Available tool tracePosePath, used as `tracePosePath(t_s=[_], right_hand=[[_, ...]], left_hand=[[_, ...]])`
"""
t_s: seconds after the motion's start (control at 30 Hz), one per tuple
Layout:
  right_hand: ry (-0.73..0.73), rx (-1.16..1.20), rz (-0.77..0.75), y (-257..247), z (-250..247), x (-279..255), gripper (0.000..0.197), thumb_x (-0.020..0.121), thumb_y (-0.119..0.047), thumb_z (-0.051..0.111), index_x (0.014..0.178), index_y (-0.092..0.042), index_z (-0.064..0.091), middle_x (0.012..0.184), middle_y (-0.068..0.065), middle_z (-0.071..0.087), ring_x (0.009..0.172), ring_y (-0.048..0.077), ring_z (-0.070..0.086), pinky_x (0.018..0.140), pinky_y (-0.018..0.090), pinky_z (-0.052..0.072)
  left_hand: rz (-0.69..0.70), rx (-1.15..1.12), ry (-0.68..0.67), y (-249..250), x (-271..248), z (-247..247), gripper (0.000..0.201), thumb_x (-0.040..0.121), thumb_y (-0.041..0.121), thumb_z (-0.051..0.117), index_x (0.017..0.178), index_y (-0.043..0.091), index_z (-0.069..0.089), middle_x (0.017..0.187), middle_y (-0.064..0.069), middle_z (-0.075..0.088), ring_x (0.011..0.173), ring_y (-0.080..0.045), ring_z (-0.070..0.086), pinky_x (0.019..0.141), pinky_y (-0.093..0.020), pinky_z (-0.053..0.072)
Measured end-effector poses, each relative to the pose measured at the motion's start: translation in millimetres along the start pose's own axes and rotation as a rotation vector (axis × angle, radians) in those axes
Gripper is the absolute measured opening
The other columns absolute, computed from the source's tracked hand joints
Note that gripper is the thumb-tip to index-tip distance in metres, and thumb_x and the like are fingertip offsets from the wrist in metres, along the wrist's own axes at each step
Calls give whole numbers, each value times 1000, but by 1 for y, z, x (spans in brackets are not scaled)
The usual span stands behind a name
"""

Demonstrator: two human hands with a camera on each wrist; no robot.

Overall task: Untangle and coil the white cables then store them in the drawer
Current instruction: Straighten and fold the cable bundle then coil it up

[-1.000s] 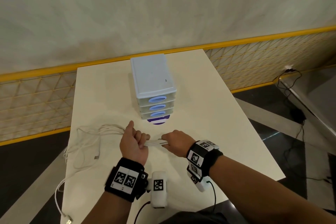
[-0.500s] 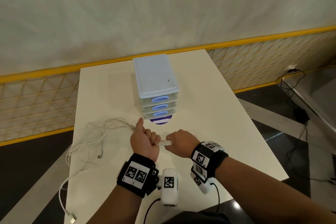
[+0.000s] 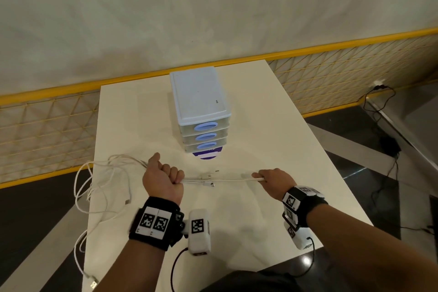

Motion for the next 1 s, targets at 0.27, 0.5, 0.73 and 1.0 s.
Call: tracePosePath(t_s=[0.27, 0.5, 0.73, 1.0], right_hand=[[26, -27, 33, 7, 0, 10, 29, 92, -46, 44, 81, -20, 48, 82, 3, 58, 79, 27, 55, 69, 30, 36], [-64, 115, -1, 16, 10, 7, 66, 74, -38, 73, 132, -28, 42, 124, 2, 50, 121, 21, 41, 97, 36, 42], [-202, 8, 0, 28, 9, -8, 109, 66, -23, 81, 147, -36, 9, 150, 3, 23, 136, 26, 22, 108, 40, 35], [16, 239, -477, -103, -52, -32, 98, 71, -33, 76, 148, -23, 15, 152, 1, 20, 140, 15, 17, 112, 22, 17]], left_hand=[[13, -27, 0, -1, -2, 0, 41, 89, 17, 49, 59, 22, 21, 40, 7, 12, 50, -19, 5, 42, -23, 13], [1, -35, 12, -6, -3, -2, 28, 88, 15, 48, 63, 20, 35, 39, 7, 14, 34, -12, 12, 42, -21, 14], [-3, -48, 19, -4, -4, -3, 29, 87, 15, 48, 62, 20, 34, 40, 7, 14, 35, -13, 12, 41, -22, 15], [-19, -26, 6, -15, -10, -2, 35, 88, 15, 47, 61, 20, 26, 39, 7, 13, 41, -15, 7, 40, -21, 16]])
Point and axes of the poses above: each hand's wrist, its own x-axis towards the middle knuckle, its own z-axis out of the palm, y = z × x, the point moved 5 cm from there along x, towards the middle knuckle
